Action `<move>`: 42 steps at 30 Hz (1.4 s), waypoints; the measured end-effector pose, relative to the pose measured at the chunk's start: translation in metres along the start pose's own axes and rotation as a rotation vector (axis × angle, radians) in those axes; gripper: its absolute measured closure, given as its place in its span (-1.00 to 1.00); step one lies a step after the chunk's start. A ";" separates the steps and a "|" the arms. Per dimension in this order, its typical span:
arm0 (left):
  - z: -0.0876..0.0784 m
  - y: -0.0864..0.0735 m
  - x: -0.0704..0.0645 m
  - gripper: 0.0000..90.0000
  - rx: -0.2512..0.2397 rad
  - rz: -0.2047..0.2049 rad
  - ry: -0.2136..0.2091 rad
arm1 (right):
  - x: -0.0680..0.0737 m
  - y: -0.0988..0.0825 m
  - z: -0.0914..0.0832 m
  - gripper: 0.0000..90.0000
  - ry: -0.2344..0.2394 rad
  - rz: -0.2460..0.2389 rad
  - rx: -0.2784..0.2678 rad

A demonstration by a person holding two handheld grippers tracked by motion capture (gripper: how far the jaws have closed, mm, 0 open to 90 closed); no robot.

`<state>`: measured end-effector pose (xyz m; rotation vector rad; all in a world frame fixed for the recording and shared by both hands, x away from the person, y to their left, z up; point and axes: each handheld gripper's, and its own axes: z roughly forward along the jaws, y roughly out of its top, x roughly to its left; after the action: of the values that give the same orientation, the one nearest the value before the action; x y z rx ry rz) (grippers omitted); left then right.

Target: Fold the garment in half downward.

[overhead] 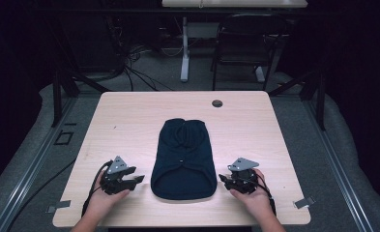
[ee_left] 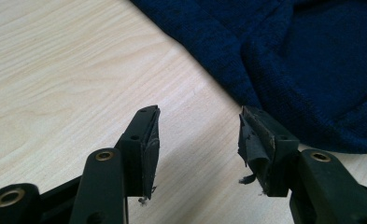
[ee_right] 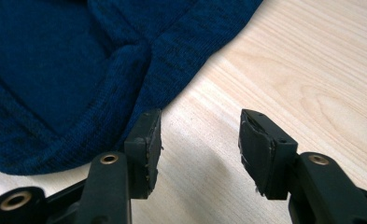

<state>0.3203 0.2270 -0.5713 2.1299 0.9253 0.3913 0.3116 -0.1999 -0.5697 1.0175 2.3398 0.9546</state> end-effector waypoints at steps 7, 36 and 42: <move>-0.001 0.000 0.001 0.08 -0.001 0.002 0.002 | 0.002 0.000 0.001 0.08 0.005 -0.020 0.018; 0.058 0.079 0.020 0.30 0.105 0.065 -0.079 | -0.017 0.073 0.037 0.40 0.092 -0.207 0.139; 0.080 0.103 0.018 0.38 0.105 0.106 -0.080 | -0.025 0.095 0.059 0.50 0.109 -0.205 0.155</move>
<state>0.4265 0.1518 -0.5470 2.2794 0.8057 0.3139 0.4082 -0.1467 -0.5382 0.7788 2.5828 0.7788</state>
